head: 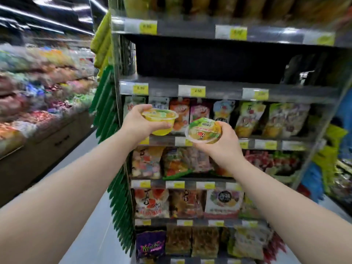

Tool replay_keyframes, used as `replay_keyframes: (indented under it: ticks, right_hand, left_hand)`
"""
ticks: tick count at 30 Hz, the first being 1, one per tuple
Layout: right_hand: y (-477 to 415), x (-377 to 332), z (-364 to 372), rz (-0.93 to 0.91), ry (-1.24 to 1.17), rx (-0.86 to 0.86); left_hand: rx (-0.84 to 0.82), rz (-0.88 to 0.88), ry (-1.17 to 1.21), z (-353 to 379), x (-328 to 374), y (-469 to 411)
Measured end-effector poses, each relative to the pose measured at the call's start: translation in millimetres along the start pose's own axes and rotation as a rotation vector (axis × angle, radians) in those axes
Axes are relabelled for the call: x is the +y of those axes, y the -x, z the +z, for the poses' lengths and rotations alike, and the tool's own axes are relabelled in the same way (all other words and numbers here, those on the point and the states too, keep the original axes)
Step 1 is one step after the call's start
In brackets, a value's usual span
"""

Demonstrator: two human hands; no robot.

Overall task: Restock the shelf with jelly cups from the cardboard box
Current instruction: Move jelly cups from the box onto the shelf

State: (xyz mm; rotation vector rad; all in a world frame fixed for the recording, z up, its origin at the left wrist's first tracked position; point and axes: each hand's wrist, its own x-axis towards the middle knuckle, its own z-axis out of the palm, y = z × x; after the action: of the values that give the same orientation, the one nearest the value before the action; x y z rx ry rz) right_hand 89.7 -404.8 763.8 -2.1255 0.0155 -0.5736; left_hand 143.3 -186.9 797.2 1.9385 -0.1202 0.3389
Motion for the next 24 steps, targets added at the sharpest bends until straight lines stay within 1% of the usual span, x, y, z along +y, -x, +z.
replay_keyframes:
  ticks: [4,9,13,16,19,24]
  right_hand:
    - [-28,-27,-42,-0.121,0.001,0.063]
    - [-65,-53,-65,-0.215,-0.063,0.097]
    - [-101,-72,-71,-0.288,-0.073,0.148]
    - [-131,-92,-74,-0.353,-0.09,0.18]
    - [-162,-112,-72,-0.416,-0.103,0.2]
    - [-211,-148,-59,-0.505,-0.094,0.262]
  left_hand:
    - [0.088,0.114,0.019,2,56,-7]
    - [0.117,0.227,0.013,-4,99,-22]
    - [0.186,0.288,0.077,-10,123,-48]
    - [0.247,0.363,0.076,-17,140,-75]
    - [0.317,0.412,0.081,-30,153,-104]
    - [0.377,0.481,0.131,-48,165,-154]
